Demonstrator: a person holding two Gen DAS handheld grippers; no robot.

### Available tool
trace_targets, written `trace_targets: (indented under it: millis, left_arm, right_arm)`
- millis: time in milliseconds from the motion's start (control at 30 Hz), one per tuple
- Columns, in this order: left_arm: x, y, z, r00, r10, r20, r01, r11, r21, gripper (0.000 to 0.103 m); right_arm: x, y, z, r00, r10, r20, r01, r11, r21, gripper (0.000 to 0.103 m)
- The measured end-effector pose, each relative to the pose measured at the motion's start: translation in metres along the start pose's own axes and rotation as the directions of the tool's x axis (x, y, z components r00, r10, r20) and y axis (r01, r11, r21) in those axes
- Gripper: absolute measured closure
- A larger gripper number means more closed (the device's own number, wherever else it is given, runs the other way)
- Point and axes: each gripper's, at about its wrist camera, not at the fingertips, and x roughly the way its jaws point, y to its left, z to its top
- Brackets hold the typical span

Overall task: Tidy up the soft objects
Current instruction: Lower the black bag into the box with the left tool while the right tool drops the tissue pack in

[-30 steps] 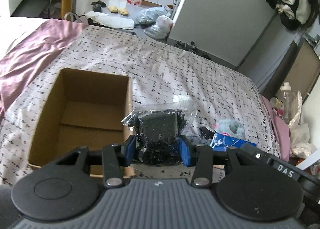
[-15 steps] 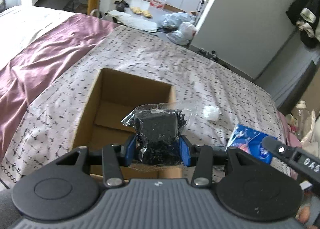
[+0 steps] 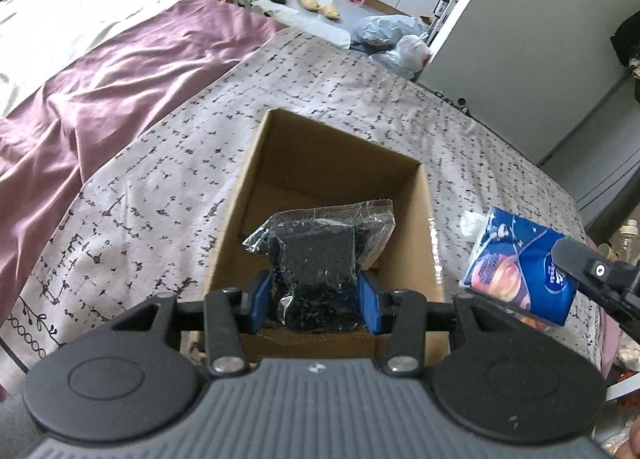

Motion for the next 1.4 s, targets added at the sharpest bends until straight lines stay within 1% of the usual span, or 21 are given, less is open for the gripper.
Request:
trace_targets:
  millis: [200,300,333,367,467,533,600,767,833,867,900,933,967,1000,1100,1200,1267,1367,1400]
  left_arm:
    - [0.012,0.015,0.001,0.999,-0.003,-0.036,0.002,1.000,-0.027,0.057]
    - [0.011,0.017,0.004,0.998,-0.018,-0.065,0.016,0.999,-0.036,0.053]
    - [0.009,0.017,0.006,0.997,-0.025,-0.067,0.023,0.999,-0.039,0.048]
    - [0.007,0.017,0.007,0.998,-0.027,-0.065,0.025,0.999,-0.038,0.042]
    - [-0.005,0.015,0.013,0.998,-0.041,-0.037,0.040,0.999,-0.026,0.037]
    - [-0.013,0.016,0.017,0.998,-0.055,-0.016,0.054,0.998,-0.018,0.035]
    - [-0.018,0.017,0.021,0.999,-0.053,-0.004,0.053,0.999,-0.008,0.032]
    - [-0.026,0.028,0.025,0.999,-0.053,-0.003,0.053,0.998,-0.041,0.031]
    - [-0.029,0.030,0.025,0.999,-0.033,0.002,0.033,0.999,-0.030,0.031]
    - [-0.030,0.031,0.025,1.000,-0.030,-0.002,0.030,0.999,-0.032,0.030]
    - [-0.031,0.032,0.025,1.000,-0.029,-0.012,0.028,0.999,-0.040,0.030]
    - [-0.031,0.034,0.025,0.999,-0.030,-0.019,0.029,0.998,-0.049,0.029]
    - [-0.033,0.034,0.025,0.999,-0.030,-0.022,0.029,0.998,-0.056,0.029]
    - [-0.035,0.034,0.025,1.000,-0.026,-0.018,0.025,0.998,-0.056,0.028]
    - [-0.043,0.029,0.024,1.000,-0.005,0.012,0.005,0.999,-0.038,0.026]
    - [-0.046,0.024,0.023,1.000,-0.004,0.016,0.004,0.999,-0.034,0.024]
    - [-0.050,0.019,0.021,1.000,0.001,0.026,-0.001,1.000,-0.014,0.021]
    - [-0.055,0.012,0.019,0.999,0.016,0.045,-0.016,1.000,0.004,0.016]
    - [-0.057,0.010,0.018,0.999,0.017,0.048,-0.017,1.000,0.007,0.015]
  right_arm:
    - [0.016,0.020,-0.005,1.000,0.010,-0.030,-0.011,1.000,-0.014,0.080]
    - [0.022,0.027,-0.008,0.999,0.009,-0.045,-0.010,1.000,-0.017,0.080]
    - [0.024,0.030,-0.009,0.999,0.006,-0.049,-0.007,1.000,-0.021,0.080]
    - [0.026,0.032,-0.011,0.999,0.004,-0.053,-0.005,1.000,-0.026,0.080]
    - [0.030,0.035,-0.016,0.998,-0.001,-0.068,-0.001,1.000,-0.022,0.079]
    - [0.032,0.036,-0.018,0.997,0.001,-0.078,-0.002,1.000,-0.011,0.079]
    - [0.035,0.038,-0.021,0.996,0.003,-0.088,-0.003,1.000,-0.009,0.079]
    - [0.035,0.046,-0.027,0.994,0.013,-0.111,-0.015,1.000,-0.023,0.079]
    - [0.037,0.045,-0.028,0.989,0.023,-0.143,-0.025,1.000,-0.010,0.075]
    - [0.038,0.044,-0.028,0.987,0.027,-0.158,-0.027,1.000,0.004,0.072]
    - [0.037,0.042,-0.028,0.986,0.030,-0.166,-0.027,0.999,0.023,0.060]
    - [0.034,0.039,-0.028,0.987,0.030,-0.158,-0.024,0.999,0.040,0.052]
    - [0.030,0.037,-0.028,0.990,0.026,-0.139,-0.020,0.999,0.044,0.042]
    - [0.025,0.036,-0.027,0.992,0.016,-0.122,-0.012,0.999,0.036,0.038]
    - [0.014,0.029,-0.025,0.995,-0.001,-0.103,0.004,1.000,0.029,0.037]
    - [0.007,0.015,-0.024,0.995,0.007,-0.102,-0.002,0.998,0.056,0.037]
    - [0.000,0.006,-0.024,0.995,0.009,-0.098,-0.003,0.998,0.063,0.036]
    - [-0.007,-0.005,-0.023,0.995,0.026,-0.099,-0.019,0.997,0.072,0.033]
    - [-0.009,-0.007,-0.023,0.995,0.030,-0.099,-0.023,0.997,0.072,0.032]
